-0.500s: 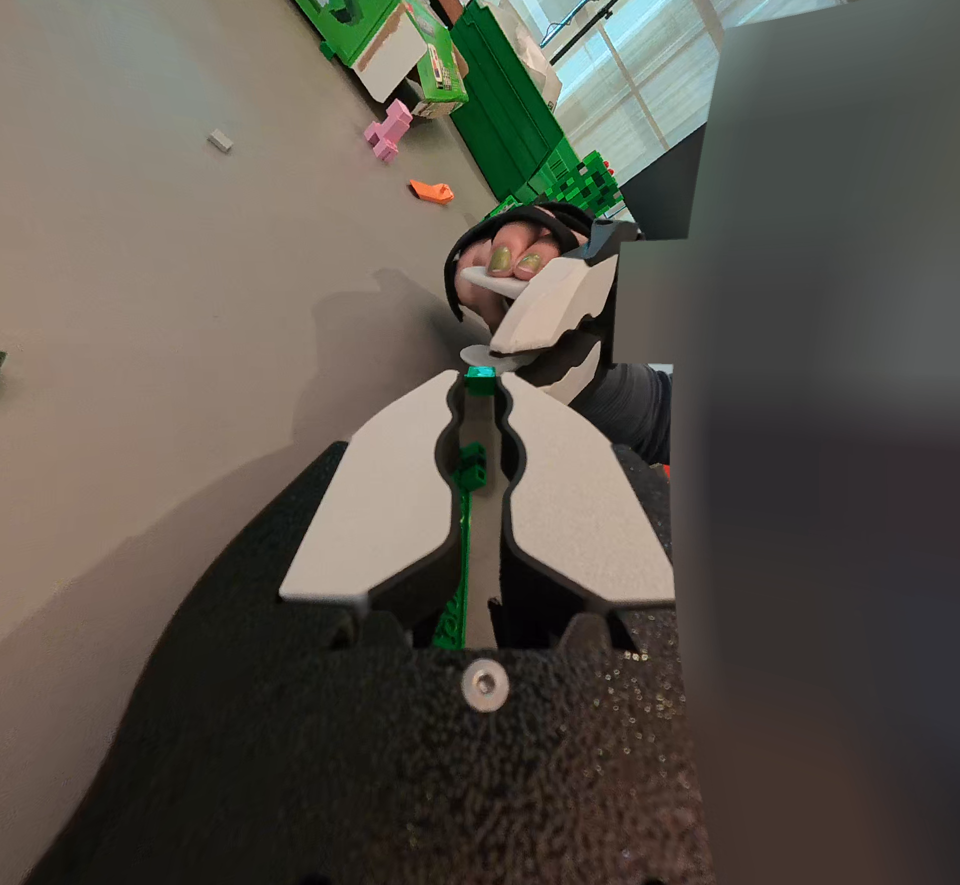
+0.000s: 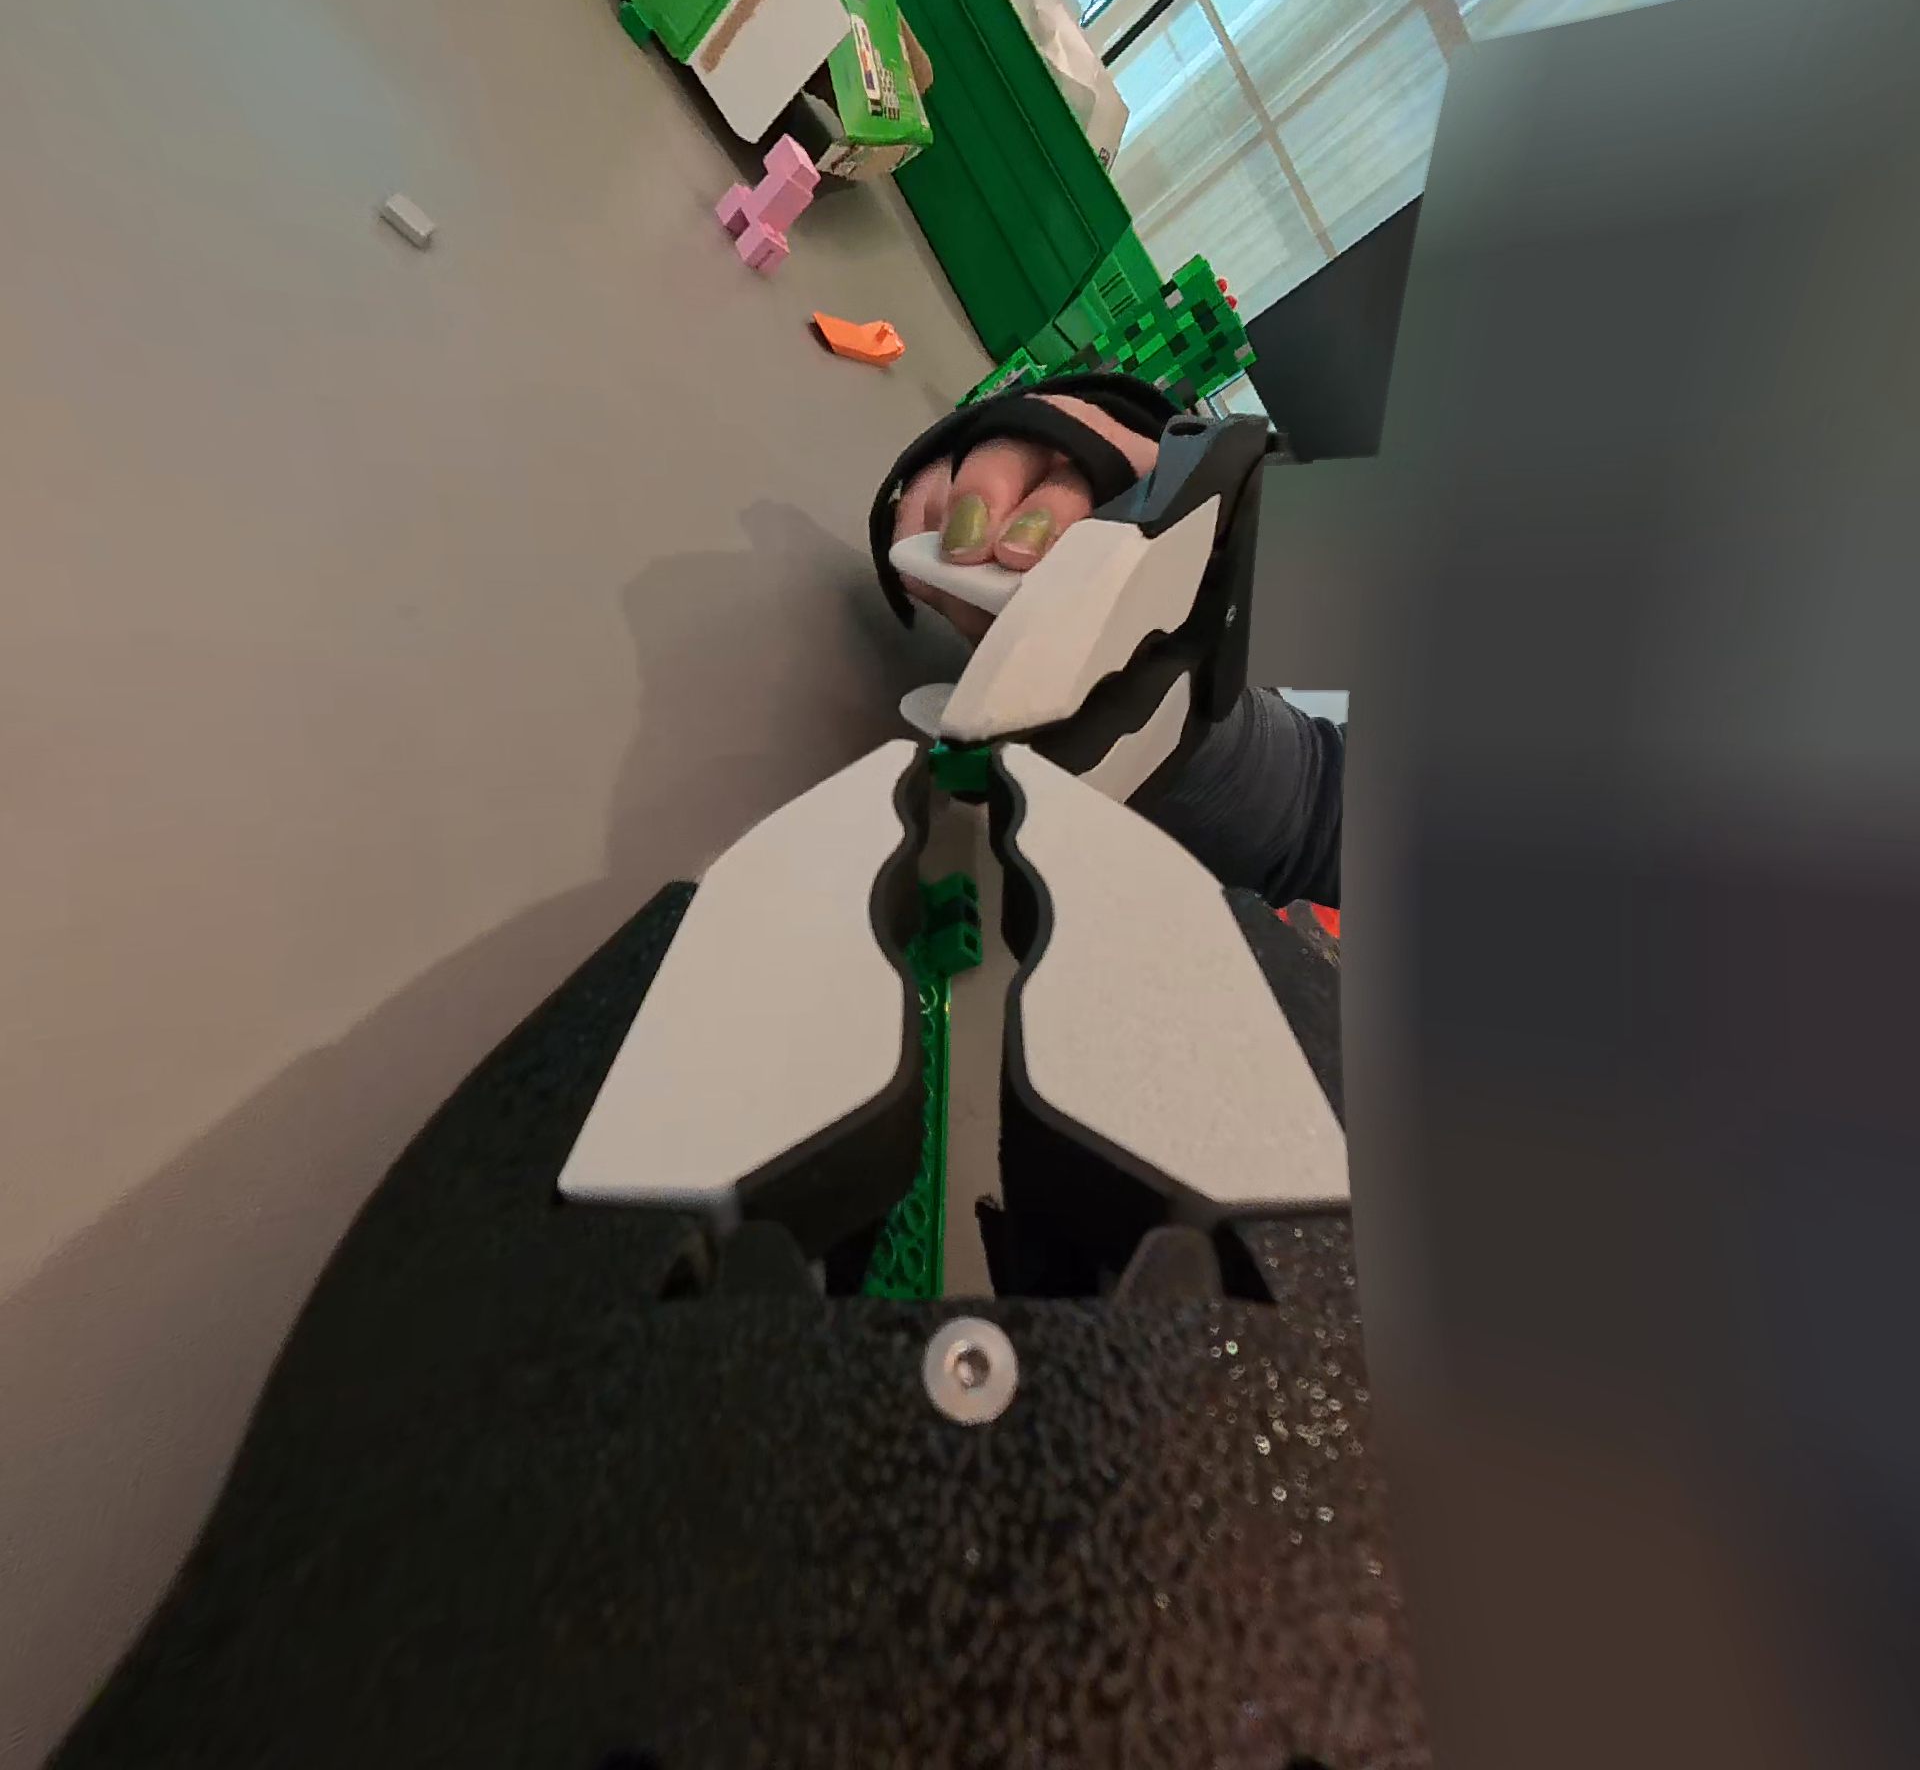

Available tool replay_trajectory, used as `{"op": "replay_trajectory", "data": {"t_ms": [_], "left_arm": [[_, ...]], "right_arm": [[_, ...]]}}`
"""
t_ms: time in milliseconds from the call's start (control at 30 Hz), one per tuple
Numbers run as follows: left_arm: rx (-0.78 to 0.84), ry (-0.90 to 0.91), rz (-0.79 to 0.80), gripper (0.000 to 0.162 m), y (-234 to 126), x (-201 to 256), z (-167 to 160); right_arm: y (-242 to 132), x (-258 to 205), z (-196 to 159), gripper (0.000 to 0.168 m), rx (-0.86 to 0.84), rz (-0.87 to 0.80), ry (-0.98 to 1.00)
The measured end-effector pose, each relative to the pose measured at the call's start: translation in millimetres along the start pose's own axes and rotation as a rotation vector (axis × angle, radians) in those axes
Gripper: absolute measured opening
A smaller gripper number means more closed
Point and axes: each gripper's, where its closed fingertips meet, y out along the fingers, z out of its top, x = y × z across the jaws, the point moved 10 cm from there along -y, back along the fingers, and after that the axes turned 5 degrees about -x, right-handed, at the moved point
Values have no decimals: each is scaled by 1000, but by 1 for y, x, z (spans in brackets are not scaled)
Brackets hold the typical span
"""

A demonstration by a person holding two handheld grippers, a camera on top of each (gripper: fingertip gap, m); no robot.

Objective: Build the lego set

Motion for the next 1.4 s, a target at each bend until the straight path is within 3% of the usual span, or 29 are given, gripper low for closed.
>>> {"op": "replay_trajectory", "data": {"t_ms": [367, 433, 500, 600, 733, 833, 900, 1100, 1200, 1400], "left_arm": [[3, 50, 14, 11, 0, 2, 1], [7, 107, 44, 34, -5, 10, 3], [-26, 254, 253, 55, -12, 22, 1], [-249, 507, 466, 64, -9, 46, -10], [-536, 694, 510, 66, 6, 58, -23], [-644, 808, 550, 63, 12, 58, -26], [-703, 791, 536, 61, 15, 52, -27], [-788, 758, 514, 52, 25, 44, -27], [-814, 742, 538, 33, 26, 46, -24], [-817, 703, 570, 32, 29, 47, -23]], "right_arm": [[-3, 4, 0, 8, -6, 21, 44], [-7, 7, -3, 8, -16, -14, 79], [-12, 11, -9, 8, -19, -38, 139], [-22, 16, -17, 8, -11, -56, 244], [-33, 22, -23, 8, 30, 1, 390], [-45, 22, -26, 8, 58, -18, 440], [-51, 18, -29, 8, 50, -51, 442], [-64, 7, -30, 8, 75, -147, 431], [-66, 7, -31, 8, 90, -184, 437], [-62, 3, -30, 8, -30, -316, 309]]}}
